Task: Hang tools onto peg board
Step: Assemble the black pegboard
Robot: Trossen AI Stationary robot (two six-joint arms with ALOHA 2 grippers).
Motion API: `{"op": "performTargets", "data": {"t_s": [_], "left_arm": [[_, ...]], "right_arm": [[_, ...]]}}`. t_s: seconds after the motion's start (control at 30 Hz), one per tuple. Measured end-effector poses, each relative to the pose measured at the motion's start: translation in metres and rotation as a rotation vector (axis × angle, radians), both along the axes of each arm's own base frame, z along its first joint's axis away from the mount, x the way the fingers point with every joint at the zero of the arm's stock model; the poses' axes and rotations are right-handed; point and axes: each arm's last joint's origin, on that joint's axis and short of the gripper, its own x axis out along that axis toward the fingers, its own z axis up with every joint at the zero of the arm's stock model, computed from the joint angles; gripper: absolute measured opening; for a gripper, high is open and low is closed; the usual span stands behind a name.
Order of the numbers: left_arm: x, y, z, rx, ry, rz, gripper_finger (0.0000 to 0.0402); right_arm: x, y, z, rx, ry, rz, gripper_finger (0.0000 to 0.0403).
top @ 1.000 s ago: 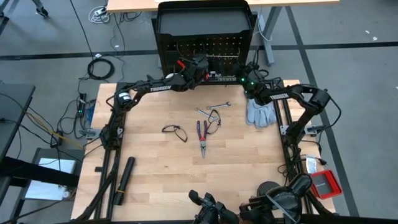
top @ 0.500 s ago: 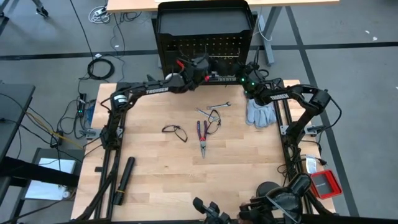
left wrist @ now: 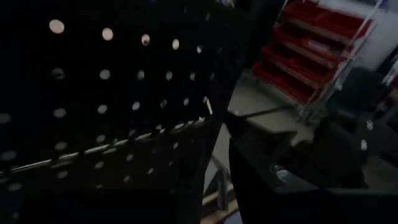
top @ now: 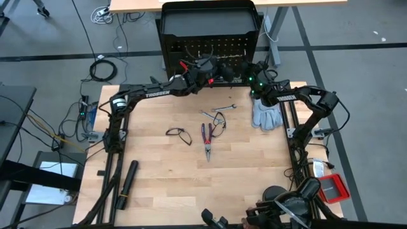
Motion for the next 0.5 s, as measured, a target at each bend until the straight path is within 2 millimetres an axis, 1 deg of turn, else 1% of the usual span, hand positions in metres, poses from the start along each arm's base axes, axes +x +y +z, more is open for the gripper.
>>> {"op": "performTargets", "data": {"t_s": [0.17,0.3,0.43,0.5], "left_arm": [[0.0008,-0.0056,0.0006,0.008,0.034,-0.028,0.0078],[0.0006,-0.0051,0.0005,0.003,0.03,-0.027,0.0078],[0.0002,-0.0051,-0.002,-0.007,0.054,-0.027,0.0078],[-0.0015,-0.0063,-0.0014,-0.016,0.072,-0.032,0.0078]], "right_arm": [[-0.0015,-0.0011,-0.0022,0.012,0.011,-0.01,0.0024],[-0.0009,-0.0009,-0.0041,0.019,0.05,-0.009,0.0017],[0.0005,-0.0044,-0.0008,0.029,0.025,0.004,0.0014],[0.002,-0.0051,-0.0029,0.051,0.048,0.025,0.0014]]}}
